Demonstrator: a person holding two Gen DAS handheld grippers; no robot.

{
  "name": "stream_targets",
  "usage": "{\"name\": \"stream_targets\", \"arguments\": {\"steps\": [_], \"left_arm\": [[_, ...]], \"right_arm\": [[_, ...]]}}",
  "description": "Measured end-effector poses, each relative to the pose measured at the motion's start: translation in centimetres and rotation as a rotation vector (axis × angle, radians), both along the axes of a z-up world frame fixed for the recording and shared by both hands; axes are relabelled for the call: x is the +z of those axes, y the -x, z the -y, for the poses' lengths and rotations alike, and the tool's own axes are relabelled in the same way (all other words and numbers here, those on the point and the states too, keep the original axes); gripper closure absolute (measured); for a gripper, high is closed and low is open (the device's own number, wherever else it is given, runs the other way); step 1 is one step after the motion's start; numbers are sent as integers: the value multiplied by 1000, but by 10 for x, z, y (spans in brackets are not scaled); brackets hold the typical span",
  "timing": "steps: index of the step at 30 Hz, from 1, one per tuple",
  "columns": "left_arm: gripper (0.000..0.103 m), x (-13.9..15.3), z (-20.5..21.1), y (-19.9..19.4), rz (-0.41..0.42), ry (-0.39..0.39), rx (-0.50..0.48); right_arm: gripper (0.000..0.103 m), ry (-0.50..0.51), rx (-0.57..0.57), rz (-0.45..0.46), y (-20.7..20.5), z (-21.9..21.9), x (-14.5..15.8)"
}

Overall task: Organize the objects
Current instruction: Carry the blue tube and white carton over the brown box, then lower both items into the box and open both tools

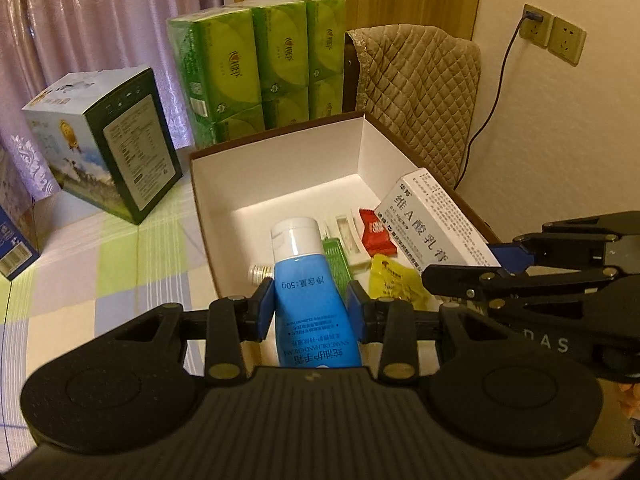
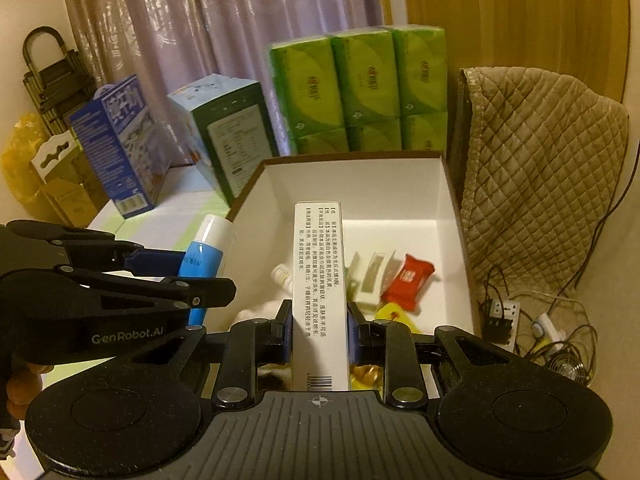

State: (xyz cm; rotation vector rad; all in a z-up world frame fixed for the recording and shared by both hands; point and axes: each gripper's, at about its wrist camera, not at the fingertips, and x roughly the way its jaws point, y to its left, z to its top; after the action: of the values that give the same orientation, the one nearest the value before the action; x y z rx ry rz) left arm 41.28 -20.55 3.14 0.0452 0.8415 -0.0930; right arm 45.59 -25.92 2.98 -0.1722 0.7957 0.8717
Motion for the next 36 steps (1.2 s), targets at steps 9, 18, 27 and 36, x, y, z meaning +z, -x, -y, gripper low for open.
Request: {"name": "stream_targets", "arguments": {"steps": [9,18,27,36], "left_arm": [[70,-16,1,-49,-32,-32,8],[70,-36,-2,-90,-75,-49,25],[70,-50,-3,-127,-103,-68,28],[70,-63,-1,-158,-120,-86,22]], "right_arm": [[80,39,-26,-13,-47,-14,-17],[80,80,-50,-26,-84,-30,-37],[80,113,-57,-37,-110,-50,-51],[80,132,-76,-41,-129,-58,-60]]}}
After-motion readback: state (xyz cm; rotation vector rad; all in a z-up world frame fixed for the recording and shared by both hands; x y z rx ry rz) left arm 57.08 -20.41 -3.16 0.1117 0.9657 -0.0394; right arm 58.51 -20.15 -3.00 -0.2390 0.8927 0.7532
